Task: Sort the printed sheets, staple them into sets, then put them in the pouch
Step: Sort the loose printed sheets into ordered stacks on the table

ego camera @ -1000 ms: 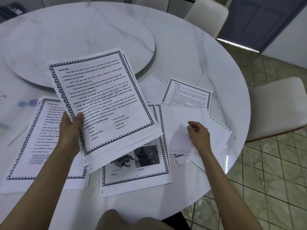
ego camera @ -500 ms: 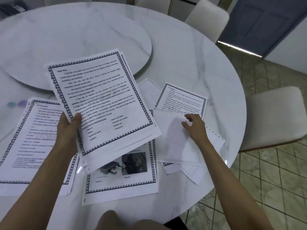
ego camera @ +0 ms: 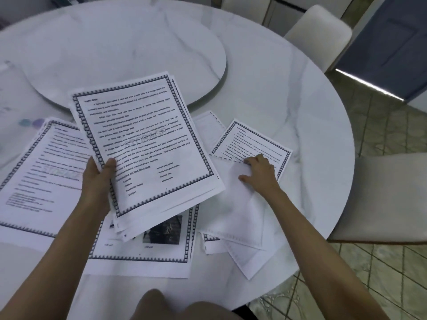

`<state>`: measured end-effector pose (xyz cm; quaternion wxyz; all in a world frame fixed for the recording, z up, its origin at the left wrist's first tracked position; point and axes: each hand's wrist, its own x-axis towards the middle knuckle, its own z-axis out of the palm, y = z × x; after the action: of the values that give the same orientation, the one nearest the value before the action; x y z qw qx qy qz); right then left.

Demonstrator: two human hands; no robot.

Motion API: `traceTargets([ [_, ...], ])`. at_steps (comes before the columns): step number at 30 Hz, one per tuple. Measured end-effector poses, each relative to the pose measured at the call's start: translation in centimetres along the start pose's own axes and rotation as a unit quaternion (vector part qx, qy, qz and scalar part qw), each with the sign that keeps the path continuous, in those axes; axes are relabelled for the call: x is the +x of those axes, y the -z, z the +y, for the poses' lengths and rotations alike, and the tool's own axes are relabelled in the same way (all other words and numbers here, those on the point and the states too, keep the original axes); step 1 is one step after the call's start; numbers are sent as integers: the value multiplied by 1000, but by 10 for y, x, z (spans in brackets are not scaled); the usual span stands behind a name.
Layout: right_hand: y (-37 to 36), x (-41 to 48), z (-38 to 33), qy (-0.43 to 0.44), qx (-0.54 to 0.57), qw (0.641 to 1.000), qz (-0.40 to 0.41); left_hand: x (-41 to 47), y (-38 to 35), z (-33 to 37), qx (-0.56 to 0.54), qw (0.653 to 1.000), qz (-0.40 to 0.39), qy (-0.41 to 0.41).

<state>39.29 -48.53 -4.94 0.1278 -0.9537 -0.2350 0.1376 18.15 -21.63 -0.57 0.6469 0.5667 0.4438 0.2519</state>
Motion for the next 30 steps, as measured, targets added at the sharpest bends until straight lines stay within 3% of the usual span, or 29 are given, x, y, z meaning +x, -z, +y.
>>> traceTargets([
  [6,14,11,10,22,113,992,-50,-11,-6,-3,-12,999,33,-6],
  [10,31,13,26,38,169,984,-41,-15,-5,-9,-15,998,56,-6],
  [21,79,9,75,-20,166,986,14,-22,7,-16,-27,993,111,8],
  [30,112,-7,62,-46,185,977,95,-15,25,-12,-25,995,91,11],
])
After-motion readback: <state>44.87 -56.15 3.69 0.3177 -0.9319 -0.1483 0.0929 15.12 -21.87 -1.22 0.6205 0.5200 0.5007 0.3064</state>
